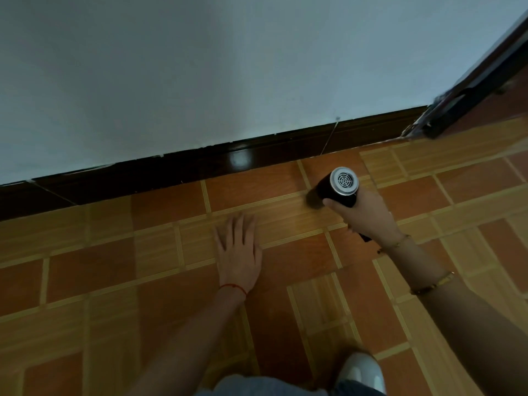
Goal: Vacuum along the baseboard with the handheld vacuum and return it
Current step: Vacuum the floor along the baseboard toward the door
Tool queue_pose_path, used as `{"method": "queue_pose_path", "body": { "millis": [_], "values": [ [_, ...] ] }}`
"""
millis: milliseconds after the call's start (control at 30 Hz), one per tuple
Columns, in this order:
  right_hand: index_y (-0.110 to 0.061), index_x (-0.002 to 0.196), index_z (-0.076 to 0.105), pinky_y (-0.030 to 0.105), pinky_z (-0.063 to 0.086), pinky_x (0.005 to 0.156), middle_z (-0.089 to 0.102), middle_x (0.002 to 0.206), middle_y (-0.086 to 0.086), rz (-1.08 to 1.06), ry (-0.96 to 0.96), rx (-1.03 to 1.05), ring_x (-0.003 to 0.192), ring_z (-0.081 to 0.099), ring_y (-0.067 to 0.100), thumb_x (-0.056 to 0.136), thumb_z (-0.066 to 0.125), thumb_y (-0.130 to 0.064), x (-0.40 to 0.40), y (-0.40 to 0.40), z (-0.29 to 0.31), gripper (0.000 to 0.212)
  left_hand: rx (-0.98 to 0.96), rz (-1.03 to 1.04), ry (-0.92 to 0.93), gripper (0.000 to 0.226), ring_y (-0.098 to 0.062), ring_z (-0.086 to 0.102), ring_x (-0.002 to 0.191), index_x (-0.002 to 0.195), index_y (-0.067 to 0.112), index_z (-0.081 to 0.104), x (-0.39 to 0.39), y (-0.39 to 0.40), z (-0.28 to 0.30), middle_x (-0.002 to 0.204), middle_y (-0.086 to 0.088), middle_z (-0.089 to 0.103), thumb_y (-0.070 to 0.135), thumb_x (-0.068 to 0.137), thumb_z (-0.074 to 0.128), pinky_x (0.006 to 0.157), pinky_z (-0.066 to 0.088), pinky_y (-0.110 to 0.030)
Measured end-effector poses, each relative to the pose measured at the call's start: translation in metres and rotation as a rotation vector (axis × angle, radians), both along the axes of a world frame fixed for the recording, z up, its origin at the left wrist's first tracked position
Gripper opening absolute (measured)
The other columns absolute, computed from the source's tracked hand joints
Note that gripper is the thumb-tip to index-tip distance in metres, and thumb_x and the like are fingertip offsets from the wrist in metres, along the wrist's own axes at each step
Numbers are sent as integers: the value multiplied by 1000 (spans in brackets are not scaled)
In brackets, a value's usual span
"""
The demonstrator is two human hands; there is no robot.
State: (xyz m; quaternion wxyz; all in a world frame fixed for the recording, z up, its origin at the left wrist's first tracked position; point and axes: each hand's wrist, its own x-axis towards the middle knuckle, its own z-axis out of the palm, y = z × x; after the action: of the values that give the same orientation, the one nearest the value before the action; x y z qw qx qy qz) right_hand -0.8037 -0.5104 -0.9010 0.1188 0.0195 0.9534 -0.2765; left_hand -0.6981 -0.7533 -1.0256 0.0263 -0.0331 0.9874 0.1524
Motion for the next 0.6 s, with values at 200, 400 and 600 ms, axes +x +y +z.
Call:
{"method": "queue_pose_path", "body": {
  "millis": [200, 400, 600],
  "values": [
    [-11, 121, 55, 16, 37, 51, 50, 66, -17, 48, 6, 10, 60, 59, 10, 87, 66, -46, -4, -6, 5, 50, -34, -6, -15, 59, -31, 29, 147, 154, 19, 33, 0, 1, 1, 157, -10, 37, 37, 98, 25, 118, 17, -65],
    [-17, 136, 46, 13, 39, 53, 63, 82, -8, 138, -19, -68, 61, 51, 0, 87, 67, -45, -25, -18, 2, 60, -47, -11, 8, 58, -31, 29, 147, 153, 20, 34, 0, 1, -1, 157, -9, 36, 36, 98, 29, 119, 15, -64],
    [-18, 140, 42, 39, 57, 74, 70, 113, 7, 6, 139, -64, 89, 69, 29, 83, 64, -56, -46, -18, -17, 72, -42, 4, 40, 58, -30, 30, 147, 153, 22, 33, 0, 2, -3, 157, -7, 36, 35, 97, 32, 119, 17, -63]
  ]
}}
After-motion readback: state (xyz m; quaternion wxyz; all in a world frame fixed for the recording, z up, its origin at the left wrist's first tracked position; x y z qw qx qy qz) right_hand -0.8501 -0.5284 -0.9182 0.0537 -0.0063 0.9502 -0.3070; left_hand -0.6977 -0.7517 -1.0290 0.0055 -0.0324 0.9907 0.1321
